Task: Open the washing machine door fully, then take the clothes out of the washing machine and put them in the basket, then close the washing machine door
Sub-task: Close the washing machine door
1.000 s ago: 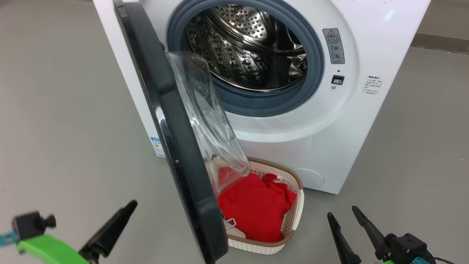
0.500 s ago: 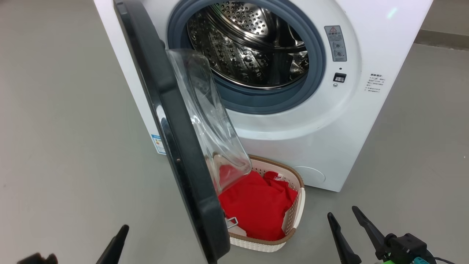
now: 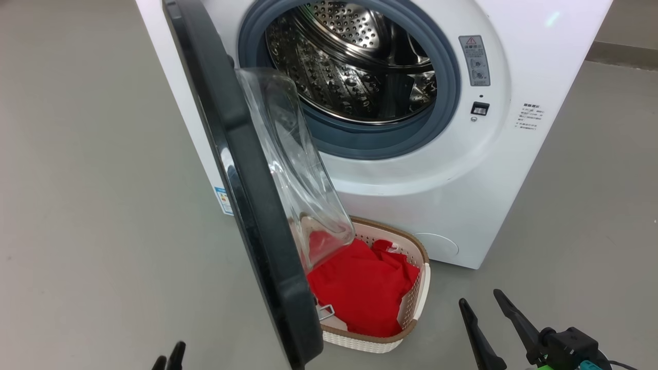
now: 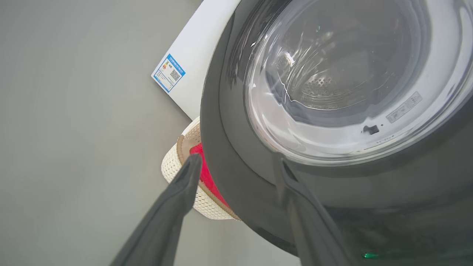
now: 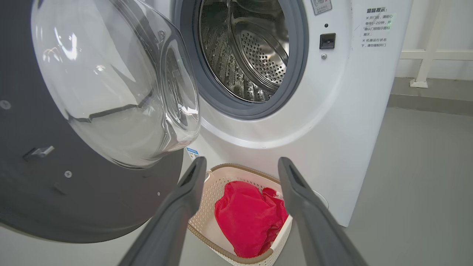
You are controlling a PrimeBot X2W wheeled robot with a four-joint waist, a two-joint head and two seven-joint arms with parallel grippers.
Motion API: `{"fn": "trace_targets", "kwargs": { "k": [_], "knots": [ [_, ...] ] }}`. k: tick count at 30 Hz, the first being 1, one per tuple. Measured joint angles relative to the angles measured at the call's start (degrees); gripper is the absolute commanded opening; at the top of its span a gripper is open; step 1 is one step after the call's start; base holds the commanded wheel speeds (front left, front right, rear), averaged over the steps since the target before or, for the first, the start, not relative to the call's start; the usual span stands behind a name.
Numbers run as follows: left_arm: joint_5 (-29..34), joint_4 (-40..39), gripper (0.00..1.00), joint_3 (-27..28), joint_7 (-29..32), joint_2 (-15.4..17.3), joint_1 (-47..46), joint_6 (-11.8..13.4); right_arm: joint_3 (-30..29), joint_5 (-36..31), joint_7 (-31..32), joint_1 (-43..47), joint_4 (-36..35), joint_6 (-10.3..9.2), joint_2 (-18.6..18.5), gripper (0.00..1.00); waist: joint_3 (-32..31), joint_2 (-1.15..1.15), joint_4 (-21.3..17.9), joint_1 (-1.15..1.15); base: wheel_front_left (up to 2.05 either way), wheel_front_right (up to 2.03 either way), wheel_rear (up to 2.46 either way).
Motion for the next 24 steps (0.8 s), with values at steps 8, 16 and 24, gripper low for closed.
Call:
{"fn": "trace_targets", "kwargs": {
  "k": [8,16,24],
  "knots": [
    [13.9,4.2,1.00,2.5,-1.2,-1.9,-0.4,0.0,0.0,0.0,0.0,0.0,0.1,0.00,0.0,1.00,-0.2,0.00,0.3,0.00,0.00,0.00,0.00],
    [36.4,4.3,1.00,10.1,-1.2,-8.1,0.1,-0.1,0.0,0.0,0.0,0.0,0.1,0.00,0.0,1.00,-0.2,0.00,0.6,0.00,0.00,0.00,0.00],
    [54.5,-0.3,1.00,20.7,-1.2,-15.2,3.0,-0.1,0.3,0.0,0.0,0.0,0.3,0.00,0.1,1.00,-1.1,0.00,0.8,0.00,0.00,0.00,0.00]
  ]
}}
